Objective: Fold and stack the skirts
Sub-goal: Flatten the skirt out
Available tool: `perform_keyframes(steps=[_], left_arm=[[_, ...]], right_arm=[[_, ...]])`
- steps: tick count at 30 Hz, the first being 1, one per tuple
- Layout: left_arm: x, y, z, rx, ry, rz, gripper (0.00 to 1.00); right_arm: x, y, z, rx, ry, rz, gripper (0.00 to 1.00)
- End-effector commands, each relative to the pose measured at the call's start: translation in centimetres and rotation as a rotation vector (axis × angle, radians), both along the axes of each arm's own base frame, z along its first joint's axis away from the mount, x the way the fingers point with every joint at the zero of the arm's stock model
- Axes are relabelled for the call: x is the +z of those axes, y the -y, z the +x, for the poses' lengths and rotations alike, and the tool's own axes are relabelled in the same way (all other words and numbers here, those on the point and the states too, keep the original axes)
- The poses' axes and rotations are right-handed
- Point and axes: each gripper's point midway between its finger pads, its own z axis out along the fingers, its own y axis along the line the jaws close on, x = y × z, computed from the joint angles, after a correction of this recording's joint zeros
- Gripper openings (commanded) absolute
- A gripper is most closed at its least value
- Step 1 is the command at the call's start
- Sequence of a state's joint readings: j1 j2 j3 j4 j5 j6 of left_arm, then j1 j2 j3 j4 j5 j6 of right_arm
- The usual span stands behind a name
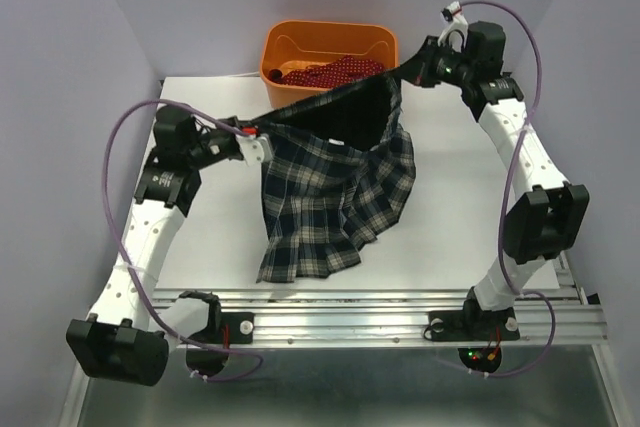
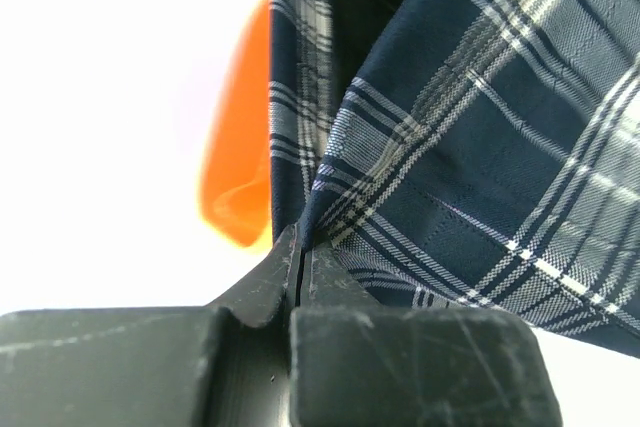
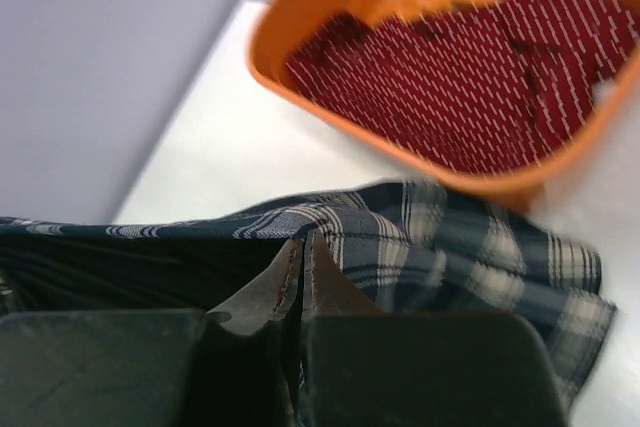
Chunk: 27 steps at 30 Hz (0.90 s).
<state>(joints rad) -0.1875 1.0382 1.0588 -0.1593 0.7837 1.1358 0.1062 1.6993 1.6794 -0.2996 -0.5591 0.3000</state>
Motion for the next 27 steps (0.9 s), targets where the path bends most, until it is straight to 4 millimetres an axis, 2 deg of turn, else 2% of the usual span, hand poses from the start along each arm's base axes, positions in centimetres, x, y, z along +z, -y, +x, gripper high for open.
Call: perform_keyframes(steps=[1, 3, 4, 7, 9, 10, 11, 12, 13, 14, 15, 16, 17, 18, 19, 20, 21, 22, 23, 24, 25, 26, 27], left_arm=[[8.2, -5.5, 1.9, 0.161, 0.15, 0.013, 0.0], [10.1, -5.8, 1.8, 0.147, 0.173, 0.039, 0.0], [12.3, -5.4, 1.4, 0.109, 0.221, 0.064, 0.0], [12.7, -5.0, -0.2, 0.055, 0.228, 0.126, 0.0], [12.6, -4.2, -1.7, -0.005, 0.235, 0.133, 0.0], [11.6, -3.6, -2.6, -0.04, 0.226, 0.143, 0.0], [10.1, -3.0, -3.4, -0.071, 0.195, 0.16, 0.0], [8.9, -2.3, -3.9, -0.098, 0.186, 0.18, 0.0], [6.5, -0.6, -5.2, -0.156, 0.152, 0.198, 0.0], [5.0, 0.4, -6.0, -0.193, 0.124, 0.204, 0.0], [3.2, 1.4, -6.9, -0.233, 0.09, 0.216, 0.0], [1.7, 2.5, -7.9, -0.277, 0.066, 0.232, 0.0], [-3.1, 5.6, -11.2, -0.414, -0.033, 0.266, 0.04], [-2.9, 5.7, -11.0, -0.407, -0.017, 0.266, 0.04], [-5.2, 7.9, -13.6, -0.502, -0.089, 0.261, 0.14], [-6.4, 8.8, -14.8, -0.553, -0.109, 0.277, 0.21], [-7.5, 9.6, -16.1, -0.586, -0.155, 0.277, 0.32], [-9.4, 10.1, -16.9, -0.597, -0.206, 0.311, 0.5], [-10.0, 10.7, -17.7, -0.615, -0.231, 0.315, 0.78], [-10.3, 11.5, -18.8, -0.633, -0.275, 0.31, 0.84], [-10.4, 11.9, -18.8, -0.632, -0.305, 0.304, 0.9], [-10.1, 12.3, -18.8, -0.61, -0.353, 0.269, 0.98], [-9.6, 12.6, -18.6, -0.596, -0.367, 0.251, 0.99]], right_arm=[[11.6, 4.4, 6.1, -0.242, 0.283, 0.121, 0.01], [13.0, 4.2, 6.4, -0.231, 0.294, 0.143, 0.01], [13.7, 4.0, 6.3, -0.223, 0.305, 0.153, 0.01], [14.3, 3.8, 5.0, -0.204, 0.313, 0.15, 0.01], [12.5, 4.4, 3.4, -0.215, 0.307, 0.082, 0.01], [11.5, 4.8, 2.8, -0.218, 0.312, 0.034, 0.01], [8.1, 6.5, 2.7, -0.25, 0.251, -0.003, 0.01], [8.5, 7.6, 1.2, -0.26, 0.272, -0.024, 0.01], [7.3, 8.9, 0.6, -0.273, 0.273, -0.077, 0.01], [6.1, 10.2, 0.0, -0.287, 0.265, -0.111, 0.01], [2.7, 12.4, -0.7, -0.312, 0.203, -0.158, 0.01], [2.4, 13.4, -2.0, -0.32, 0.214, -0.201, 0.01], [-0.1, 15.5, -3.4, -0.312, 0.209, -0.344, 0.01], [-1.3, 16.4, -4.0, -0.319, 0.192, -0.393, 0.01], [-2.8, 17.1, -5.0, -0.31, 0.165, -0.453, 0.01], [-3.5, 17.3, -5.5, -0.281, 0.185, -0.516, 0.01], [-5.6, 17.0, -6.9, -0.221, 0.135, -0.56, 0.01], [-6.9, 17.1, -7.8, -0.148, 0.135, -0.646, 0.08], [-8.7, 16.8, -8.8, -0.08, 0.099, -0.68, 0.14], [-10.9, 16.3, -10.8, 0.001, 0.016, -0.691, 0.21], [-11.9, 16.4, -11.5, 0.034, -0.01, -0.718, 0.44], [-13.2, 17.1, -12.1, 0.027, -0.067, -0.745, 0.53], [-13.6, 17.1, -12.3, 0.038, -0.075, -0.751, 0.6]])
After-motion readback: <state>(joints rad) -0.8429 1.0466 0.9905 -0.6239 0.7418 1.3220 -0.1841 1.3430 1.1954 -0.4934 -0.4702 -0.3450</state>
